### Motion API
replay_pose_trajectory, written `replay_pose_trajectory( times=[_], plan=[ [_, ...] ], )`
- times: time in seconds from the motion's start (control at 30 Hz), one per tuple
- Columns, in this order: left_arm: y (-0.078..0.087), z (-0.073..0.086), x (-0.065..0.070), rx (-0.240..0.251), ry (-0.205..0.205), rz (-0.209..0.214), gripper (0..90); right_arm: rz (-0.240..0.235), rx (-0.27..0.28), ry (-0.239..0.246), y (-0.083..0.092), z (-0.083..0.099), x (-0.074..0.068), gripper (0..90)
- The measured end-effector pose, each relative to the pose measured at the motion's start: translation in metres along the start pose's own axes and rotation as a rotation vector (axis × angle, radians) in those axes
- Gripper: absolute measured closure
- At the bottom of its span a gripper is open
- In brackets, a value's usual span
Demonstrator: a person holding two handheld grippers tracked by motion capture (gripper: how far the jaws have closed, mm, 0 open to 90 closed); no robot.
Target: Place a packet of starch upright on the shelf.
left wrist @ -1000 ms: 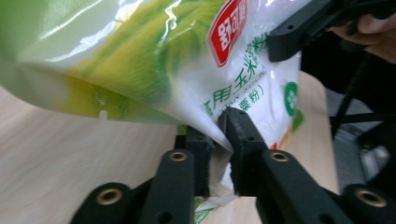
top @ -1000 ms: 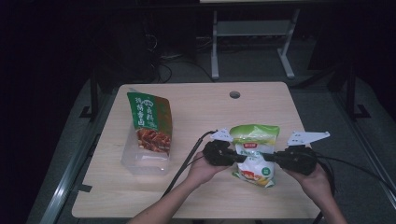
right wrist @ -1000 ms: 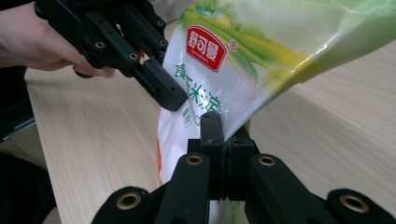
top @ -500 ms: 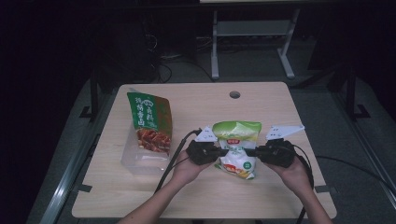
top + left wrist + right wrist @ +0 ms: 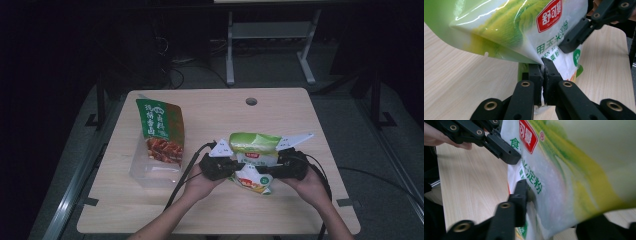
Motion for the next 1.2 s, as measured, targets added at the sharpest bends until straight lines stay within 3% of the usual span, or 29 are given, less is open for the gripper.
replay_pose_trajectory(
  times=[0.1, 0.3, 0.7, 0.9, 1.2],
  plan=[
    [0.002, 0.001, -0.001, 0.005, 0.013, -0.001, 81.1, 0.035, 0.015, 0.019, 0.003, -0.002, 0.000, 81.0],
    [0.009, 0.007, 0.006, -0.011, -0.004, -0.004, 65.9, 0.026, 0.032, 0.009, 0.006, -0.002, -0.002, 86.3],
    [0.029, 0.026, 0.020, -0.027, 0.013, -0.002, 47.8, 0.003, 0.048, -0.004, 0.013, -0.010, -0.012, 88.5],
    [0.043, 0.038, 0.031, -0.027, 0.008, -0.002, 44.0, 0.004, 0.033, 0.009, 0.014, -0.019, -0.020, 88.8],
    [0.059, 0.054, 0.051, -0.019, -0.004, 0.012, 40.9, -0.032, 0.051, 0.014, 0.014, -0.040, -0.035, 89.1]
  ],
)
Point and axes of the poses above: each handheld gripper's, and its own axes: y roughly backward along the jaws, z roughly out of its underside, x roughly to its right, the point moved 8 cm from there along -y, roughly forward along the jaws, and after that the axes turned 12 degrees about -y, right-handed, at the moved point
